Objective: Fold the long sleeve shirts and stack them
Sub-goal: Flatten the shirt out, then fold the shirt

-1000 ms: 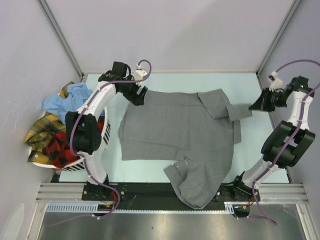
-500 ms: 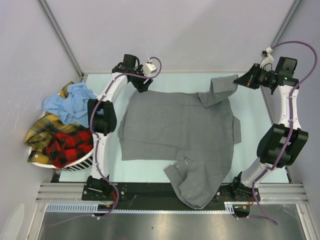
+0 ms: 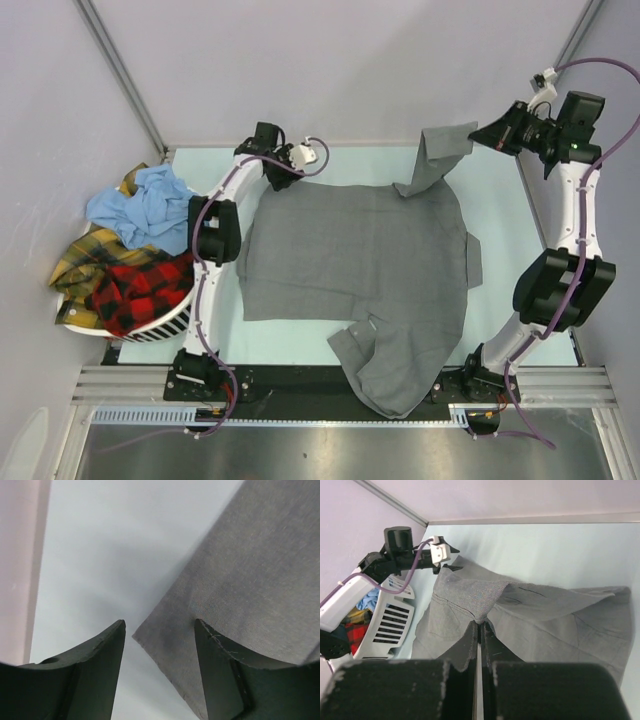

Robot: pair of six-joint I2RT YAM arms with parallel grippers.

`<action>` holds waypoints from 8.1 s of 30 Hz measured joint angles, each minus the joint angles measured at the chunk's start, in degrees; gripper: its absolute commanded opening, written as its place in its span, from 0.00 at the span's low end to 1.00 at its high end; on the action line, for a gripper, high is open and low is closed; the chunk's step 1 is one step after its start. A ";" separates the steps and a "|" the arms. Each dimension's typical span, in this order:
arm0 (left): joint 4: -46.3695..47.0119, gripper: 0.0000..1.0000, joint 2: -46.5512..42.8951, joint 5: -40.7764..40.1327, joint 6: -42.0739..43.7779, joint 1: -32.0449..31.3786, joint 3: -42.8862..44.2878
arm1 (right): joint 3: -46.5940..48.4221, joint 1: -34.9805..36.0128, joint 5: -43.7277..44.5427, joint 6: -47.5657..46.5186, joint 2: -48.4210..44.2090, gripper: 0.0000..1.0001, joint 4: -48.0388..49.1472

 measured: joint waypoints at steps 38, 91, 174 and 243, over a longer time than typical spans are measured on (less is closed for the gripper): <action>1.14 0.82 -5.29 3.28 -12.24 2.05 -2.36 | 1.03 2.03 -4.02 1.38 -12.46 0.00 -4.61; -3.17 0.61 -1.09 11.54 20.15 -0.35 -3.06 | -5.55 1.46 16.09 -42.25 -38.40 0.00 -49.81; 13.90 0.99 -75.91 13.77 -26.67 -22.47 -69.46 | -31.34 25.64 9.88 -8.13 -18.62 0.00 -14.86; 4.15 0.00 -62.60 30.29 -17.92 -41.40 -52.54 | -22.93 12.90 16.79 -16.26 16.26 0.29 -11.39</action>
